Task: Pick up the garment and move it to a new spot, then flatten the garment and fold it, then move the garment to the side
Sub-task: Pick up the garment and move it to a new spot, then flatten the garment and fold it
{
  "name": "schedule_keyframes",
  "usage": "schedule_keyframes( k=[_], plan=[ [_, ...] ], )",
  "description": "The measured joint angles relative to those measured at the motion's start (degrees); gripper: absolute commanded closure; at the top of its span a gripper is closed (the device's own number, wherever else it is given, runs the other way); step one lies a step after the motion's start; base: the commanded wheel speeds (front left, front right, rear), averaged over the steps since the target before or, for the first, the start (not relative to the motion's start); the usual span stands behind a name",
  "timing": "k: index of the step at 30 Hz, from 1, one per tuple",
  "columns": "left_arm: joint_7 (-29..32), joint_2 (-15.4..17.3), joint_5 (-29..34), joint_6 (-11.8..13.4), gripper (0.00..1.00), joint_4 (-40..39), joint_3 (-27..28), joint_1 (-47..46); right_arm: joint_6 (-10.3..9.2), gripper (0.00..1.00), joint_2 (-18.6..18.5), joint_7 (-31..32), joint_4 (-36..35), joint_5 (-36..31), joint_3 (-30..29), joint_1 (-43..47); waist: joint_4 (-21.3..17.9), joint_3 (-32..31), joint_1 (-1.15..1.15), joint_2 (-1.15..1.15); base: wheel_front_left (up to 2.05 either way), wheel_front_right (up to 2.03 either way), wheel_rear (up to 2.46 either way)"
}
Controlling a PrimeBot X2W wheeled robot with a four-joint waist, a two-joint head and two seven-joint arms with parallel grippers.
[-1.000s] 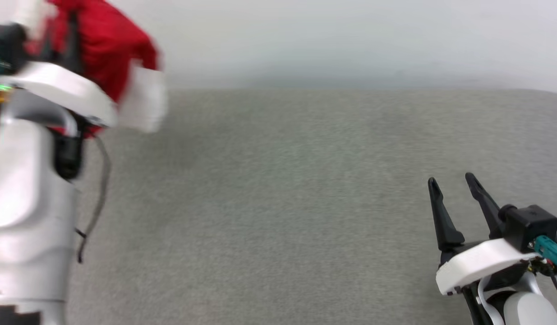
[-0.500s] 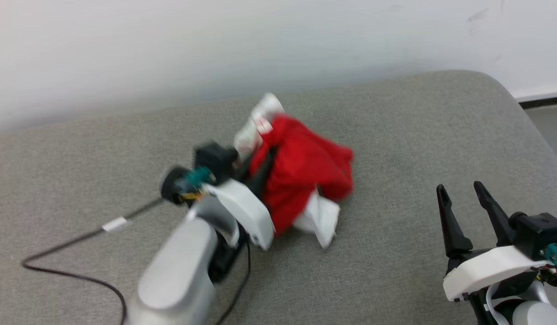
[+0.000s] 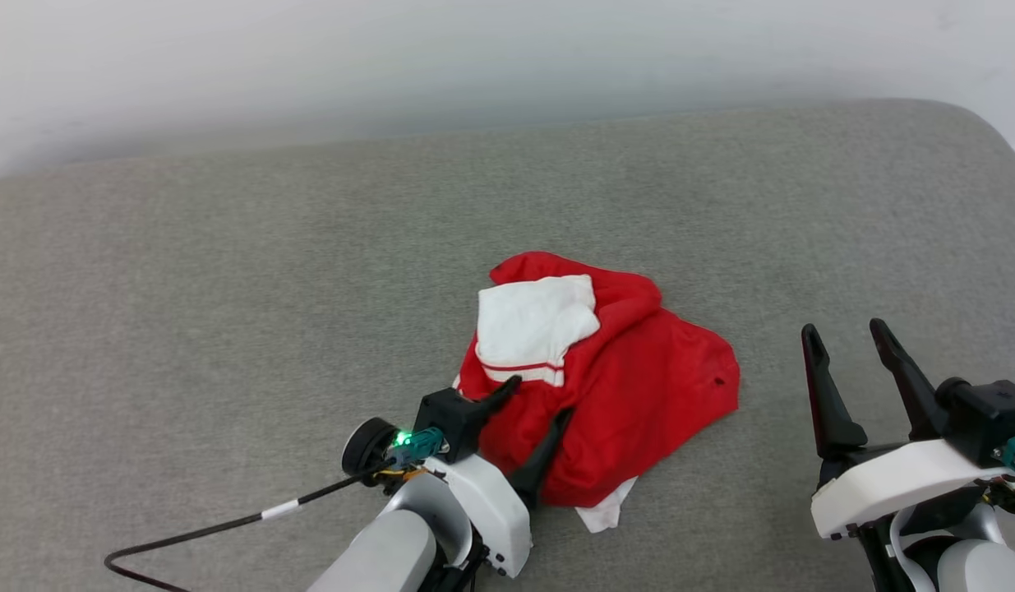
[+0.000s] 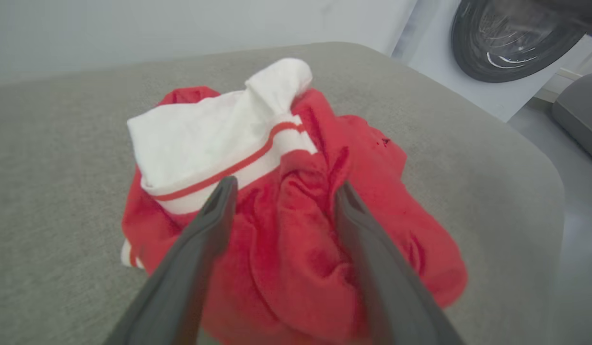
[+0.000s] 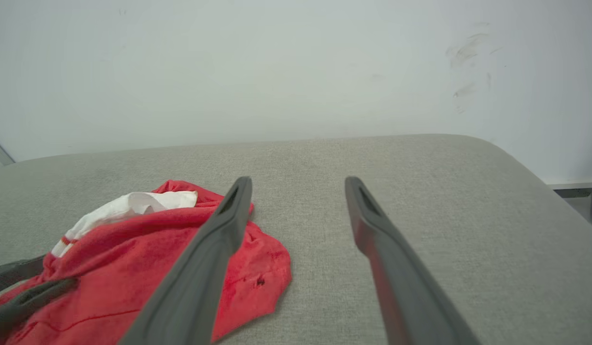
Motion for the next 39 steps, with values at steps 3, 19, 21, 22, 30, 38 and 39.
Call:
schedule_keyframes(
  k=[3, 19, 21, 22, 30, 38, 39],
  plan=[
    [-3.1, 0.0, 0.9, 1.3, 0.00, -2.2, 0.5, 0.0, -0.01, 0.00, 0.0, 0.0, 0.4, -0.2, -0.1, 0.0, 1.4, -0.7, 0.00, 0.00, 0.00, 0.00, 0.00],
    [-7.1, 4.4, 0.0, 11.6, 0.00, -11.6, 12.8, 5.2, -0.01, 0.00, 0.0, 2.3, 0.2, -0.4, -1.4, 4.3, 5.4, -8.9, 0.00, 0.00, 0.00, 0.00, 0.00],
    [-7.2, 5.9, 0.0, 12.4, 0.00, -12.2, 14.1, 7.0, -0.01, 0.00, 0.0, 2.6, 0.1, -0.4, -1.3, 4.9, 5.4, -9.6, 0.00, 0.00, 0.00, 0.00, 0.00],
    [-7.2, 6.7, 0.0, 12.5, 0.00, -12.3, 14.5, 8.0, 0.00, 0.00, 0.0, 2.6, 0.0, -0.4, -1.2, 5.2, 5.3, -9.9, 0.00, 0.00, 0.00, 0.00, 0.00],
    [-7.2, 8.7, -0.4, 14.0, 0.00, -13.9, 15.5, 13.3, -0.01, 0.00, 0.0, 3.6, -0.8, -0.4, -1.2, 6.9, 4.6, -10.9, 0.00, 0.00, 0.00, 0.00, 0.00],
    [-7.2, 9.3, -0.4, 14.5, 0.00, -15.2, 15.5, 13.7, -0.01, 0.00, 0.0, 4.5, -1.4, -0.2, -1.0, 6.9, 4.7, -10.7, 0.00, 0.00, 0.00, 0.00, 0.00],
    [-7.2, 9.3, -0.4, 14.5, 0.00, -15.4, 15.5, 13.7, -0.01, 0.00, 0.0, 4.7, -1.3, -0.1, -1.0, 6.9, 4.7, -10.6, 0.00, 0.00, 0.00, 0.00, 0.00]
  ],
)
